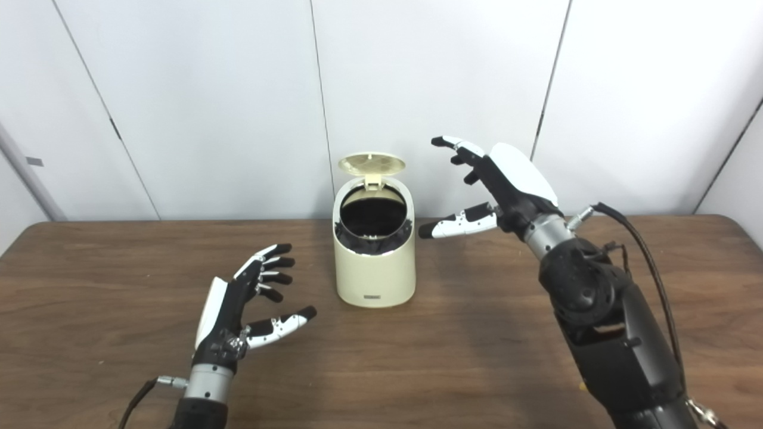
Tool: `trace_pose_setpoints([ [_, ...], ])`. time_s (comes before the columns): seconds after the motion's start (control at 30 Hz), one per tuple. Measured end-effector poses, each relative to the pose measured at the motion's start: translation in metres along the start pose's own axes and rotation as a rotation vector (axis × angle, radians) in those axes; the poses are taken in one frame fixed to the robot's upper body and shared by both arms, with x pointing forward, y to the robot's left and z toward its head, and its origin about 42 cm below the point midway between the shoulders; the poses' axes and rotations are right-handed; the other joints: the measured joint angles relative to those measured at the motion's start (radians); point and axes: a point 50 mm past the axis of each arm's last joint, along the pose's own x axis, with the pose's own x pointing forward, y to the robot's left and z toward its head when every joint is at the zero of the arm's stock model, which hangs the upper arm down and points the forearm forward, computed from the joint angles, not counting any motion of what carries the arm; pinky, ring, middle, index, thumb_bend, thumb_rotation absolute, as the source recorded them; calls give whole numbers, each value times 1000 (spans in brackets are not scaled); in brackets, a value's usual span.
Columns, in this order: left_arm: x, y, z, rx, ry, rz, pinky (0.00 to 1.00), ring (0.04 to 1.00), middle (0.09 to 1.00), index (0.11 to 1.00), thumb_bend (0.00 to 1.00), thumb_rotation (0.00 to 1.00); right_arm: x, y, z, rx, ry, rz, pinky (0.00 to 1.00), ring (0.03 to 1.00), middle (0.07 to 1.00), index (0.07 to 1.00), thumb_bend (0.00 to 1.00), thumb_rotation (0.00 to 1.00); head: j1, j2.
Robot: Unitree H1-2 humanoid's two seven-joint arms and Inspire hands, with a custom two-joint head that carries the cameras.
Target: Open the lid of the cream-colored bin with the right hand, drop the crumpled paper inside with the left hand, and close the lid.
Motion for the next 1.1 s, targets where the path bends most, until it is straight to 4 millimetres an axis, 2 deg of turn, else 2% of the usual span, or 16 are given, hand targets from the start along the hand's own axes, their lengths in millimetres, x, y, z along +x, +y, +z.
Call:
trace_pose_setpoints([
  [0.07,-3,-1,-3,2,12,-4,559,670,751,848,783,0,2,-1,1,-14,5,4,640,813,898,887,810,337,0,0],
  [0.17,-5,-2,-6,6,24,-8,560,666,751,844,792,0,5,-4,2,-21,4,0,639,812,892,884,815,325,2,-2],
  [0.33,-5,-3,-8,8,26,-11,550,655,745,828,808,0,14,-5,7,-59,4,14,657,845,906,902,819,390,3,-3],
  [0.4,-5,-3,-9,7,24,-12,550,654,746,823,808,0,16,-4,11,-85,-3,21,706,863,903,901,813,403,5,-3],
  [0.8,-6,-7,-13,5,34,-21,550,664,749,814,810,0,29,-6,29,-147,-52,44,764,870,890,891,799,416,8,-3],
  [1.1,-3,-12,-10,-11,28,-24,556,668,751,804,817,0,43,2,50,-131,-121,61,717,847,886,882,795,410,18,0],
])
